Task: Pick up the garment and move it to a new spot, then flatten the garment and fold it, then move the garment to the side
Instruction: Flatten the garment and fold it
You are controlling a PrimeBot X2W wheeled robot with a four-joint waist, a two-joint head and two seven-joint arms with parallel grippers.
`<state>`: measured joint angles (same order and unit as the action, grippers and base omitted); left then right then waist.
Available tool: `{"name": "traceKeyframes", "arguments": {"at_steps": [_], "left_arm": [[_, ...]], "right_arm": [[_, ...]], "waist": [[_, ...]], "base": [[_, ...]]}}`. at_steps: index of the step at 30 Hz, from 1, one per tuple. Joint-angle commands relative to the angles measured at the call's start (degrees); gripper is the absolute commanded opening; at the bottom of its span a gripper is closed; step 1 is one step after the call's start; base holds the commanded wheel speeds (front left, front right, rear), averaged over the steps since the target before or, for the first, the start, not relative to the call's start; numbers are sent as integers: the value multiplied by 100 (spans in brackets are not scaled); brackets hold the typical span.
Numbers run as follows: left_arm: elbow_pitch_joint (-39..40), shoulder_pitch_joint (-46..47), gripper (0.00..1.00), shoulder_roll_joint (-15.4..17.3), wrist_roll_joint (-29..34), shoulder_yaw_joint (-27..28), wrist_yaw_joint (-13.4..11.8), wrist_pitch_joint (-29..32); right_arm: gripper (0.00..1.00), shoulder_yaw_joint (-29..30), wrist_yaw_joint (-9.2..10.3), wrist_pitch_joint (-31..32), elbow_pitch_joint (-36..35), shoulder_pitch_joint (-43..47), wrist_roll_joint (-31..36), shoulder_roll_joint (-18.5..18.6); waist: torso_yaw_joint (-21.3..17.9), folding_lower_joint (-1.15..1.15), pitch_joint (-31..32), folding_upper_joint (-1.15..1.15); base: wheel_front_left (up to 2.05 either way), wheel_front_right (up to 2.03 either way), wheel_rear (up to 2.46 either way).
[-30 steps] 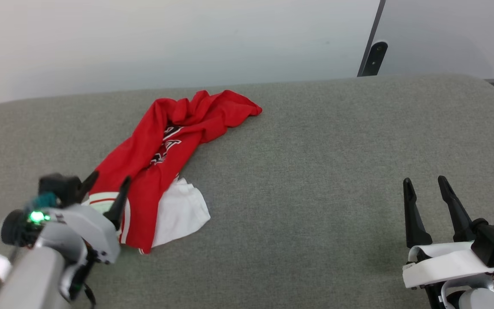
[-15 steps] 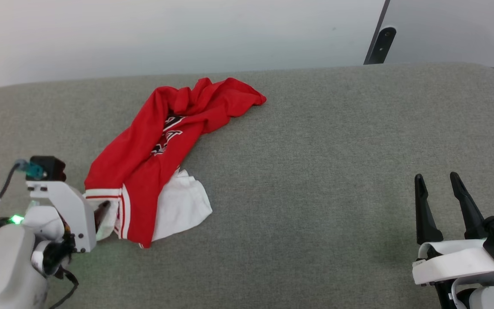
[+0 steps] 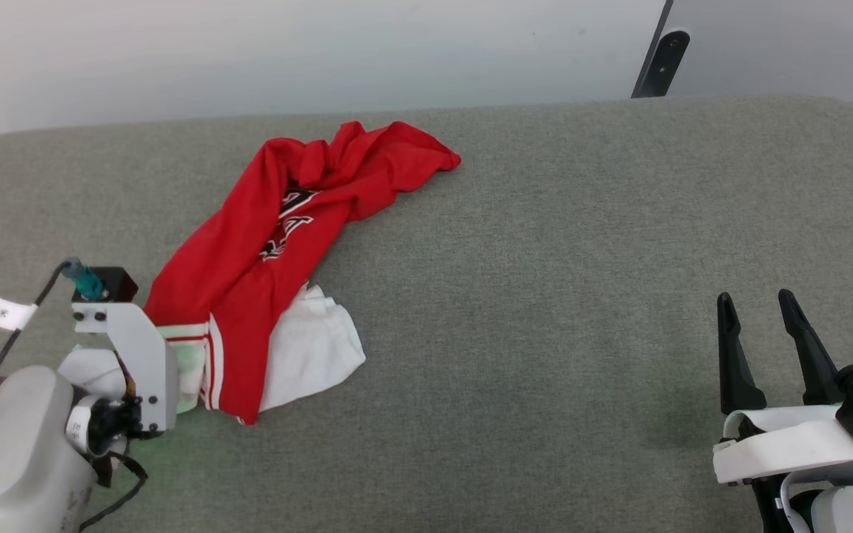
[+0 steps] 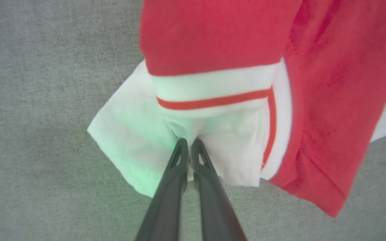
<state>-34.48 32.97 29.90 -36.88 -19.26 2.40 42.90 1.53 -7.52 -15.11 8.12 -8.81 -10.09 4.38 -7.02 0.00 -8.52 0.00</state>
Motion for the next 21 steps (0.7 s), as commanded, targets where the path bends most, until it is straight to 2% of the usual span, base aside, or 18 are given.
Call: {"name": "traceKeyframes", "arguments": {"at_steps": [1, 7, 12, 21], "left_arm": [[2, 36, 0, -7, -50, 6, -76, 67], [83, 80, 0, 1, -130, 51, -119, 110], [198, 178, 0, 152, -59, 84, -181, 72], [443, 480, 0, 644, 190, 101, -285, 145]], "right_arm": [[100, 11, 6, -5, 7, -67, -44, 0], [100, 23, 6, -6, 11, -86, -60, -12], [100, 70, 6, -6, 16, -68, -80, -23], [100, 101, 6, -6, 22, -62, -108, -20]], "waist": [[-14, 0, -23, 0], [-27, 0, -57, 0], [-25, 0, -76, 0], [-12, 0, -146, 0]], "base": [[0, 0, 0], [0, 0, 0], [0, 0, 0], [0, 0, 0]]}}
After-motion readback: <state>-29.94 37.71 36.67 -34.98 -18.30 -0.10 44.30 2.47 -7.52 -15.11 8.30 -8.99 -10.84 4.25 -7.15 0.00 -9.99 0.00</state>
